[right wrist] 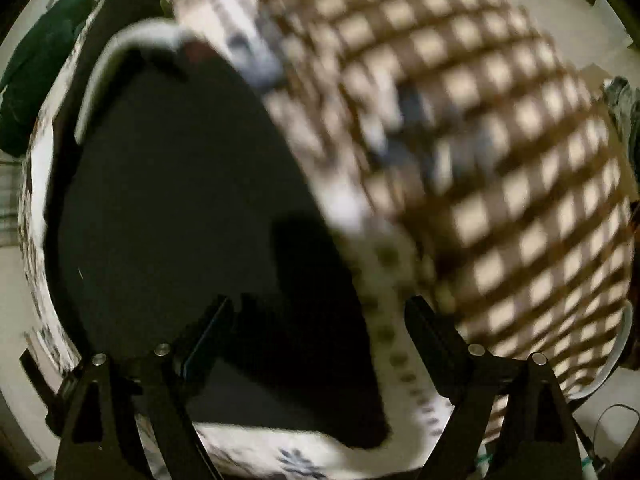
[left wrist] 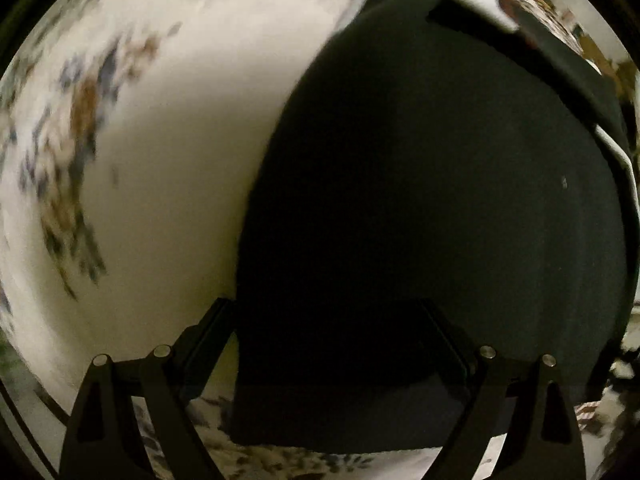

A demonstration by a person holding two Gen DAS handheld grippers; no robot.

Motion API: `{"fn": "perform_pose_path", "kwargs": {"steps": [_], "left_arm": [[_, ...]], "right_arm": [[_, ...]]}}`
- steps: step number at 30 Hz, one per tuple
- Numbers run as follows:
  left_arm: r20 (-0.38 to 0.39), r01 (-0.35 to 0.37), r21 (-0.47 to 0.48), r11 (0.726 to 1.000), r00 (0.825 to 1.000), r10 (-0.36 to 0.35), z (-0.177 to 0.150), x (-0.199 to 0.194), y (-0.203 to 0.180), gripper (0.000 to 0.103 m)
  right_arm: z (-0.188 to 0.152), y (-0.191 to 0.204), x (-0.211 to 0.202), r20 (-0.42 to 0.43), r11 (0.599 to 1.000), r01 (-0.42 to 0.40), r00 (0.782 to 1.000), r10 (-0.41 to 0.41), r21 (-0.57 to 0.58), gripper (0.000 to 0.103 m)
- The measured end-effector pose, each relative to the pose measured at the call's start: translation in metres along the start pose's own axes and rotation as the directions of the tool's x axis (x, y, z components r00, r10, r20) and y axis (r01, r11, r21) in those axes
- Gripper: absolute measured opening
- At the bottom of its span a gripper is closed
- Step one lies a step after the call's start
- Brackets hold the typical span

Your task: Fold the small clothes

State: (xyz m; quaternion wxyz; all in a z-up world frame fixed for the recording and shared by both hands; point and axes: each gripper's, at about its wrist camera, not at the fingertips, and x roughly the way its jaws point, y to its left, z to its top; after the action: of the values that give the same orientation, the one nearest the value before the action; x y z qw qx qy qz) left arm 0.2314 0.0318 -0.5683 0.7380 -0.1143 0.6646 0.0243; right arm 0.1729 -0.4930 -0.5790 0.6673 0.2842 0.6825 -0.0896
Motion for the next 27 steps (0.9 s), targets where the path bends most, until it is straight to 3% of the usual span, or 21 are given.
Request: {"fn": "perform_pose_path", "kwargs": {"steps": [6,7,8,9,10,11,13,18,24,27], "left_arm": [[0.018,0.048,-0.025,0.999,0.999,-0.047,-0.003,0.003,0.004,0.090],[0.028,0.064,-0.025,0.998,0.998,-0.063,-0.004,0.001,0.005,0.081],[0.042,0.084,-0.021,0.996,0.996,-0.083,-0.006,-0.001,0.005,0.070],[0.047,0.097,-0.015,0.995,0.994,-0.097,-0.008,-0.004,0.006,0.037],[0.050,0.119,-0.004,0.993,0.992,-0.119,-0.009,-0.007,0.005,0.014],[0.054,0.131,0.005,0.991,0.990,-0.131,-0.009,-0.012,0.002,0.014],[0.075,0.150,0.016,0.989,0.986,-0.150,-0.007,-0.026,-0.002,0.012],[0.152,0.250,-0.010,0.968,0.957,-0.246,0.020,-0.080,-0.007,0.011],[0.280,0.431,-0.036,0.902,0.870,-0.405,0.093,-0.139,-0.023,0.011],[0.325,0.497,-0.016,0.867,0.823,-0.466,0.159,-0.156,-0.050,0.011]], "right_arm": [[-0.025,-0.014,0.011,-0.043,0.995,-0.099,0.994,0.100,0.020,0.089],[-0.028,-0.017,0.009,-0.032,0.993,-0.118,0.992,0.119,0.029,0.080],[-0.028,-0.018,0.007,-0.024,0.988,-0.149,0.988,0.150,0.037,0.057],[-0.027,-0.018,0.007,-0.028,0.988,-0.149,0.988,0.151,0.042,0.044],[-0.028,-0.020,0.004,-0.026,0.988,-0.150,0.988,0.151,0.047,0.023],[-0.030,-0.020,0.000,-0.018,0.985,-0.168,0.985,0.169,0.050,0.016],[-0.024,-0.016,-0.014,-0.010,0.981,-0.186,0.982,0.187,0.050,0.010],[-0.021,0.006,-0.060,0.028,0.962,-0.275,0.961,0.275,0.000,0.009],[0.022,0.063,-0.138,0.105,0.919,-0.379,0.915,0.390,-0.108,0.009],[0.070,0.096,-0.164,0.143,0.899,-0.408,0.892,0.430,-0.157,0.009]]}}
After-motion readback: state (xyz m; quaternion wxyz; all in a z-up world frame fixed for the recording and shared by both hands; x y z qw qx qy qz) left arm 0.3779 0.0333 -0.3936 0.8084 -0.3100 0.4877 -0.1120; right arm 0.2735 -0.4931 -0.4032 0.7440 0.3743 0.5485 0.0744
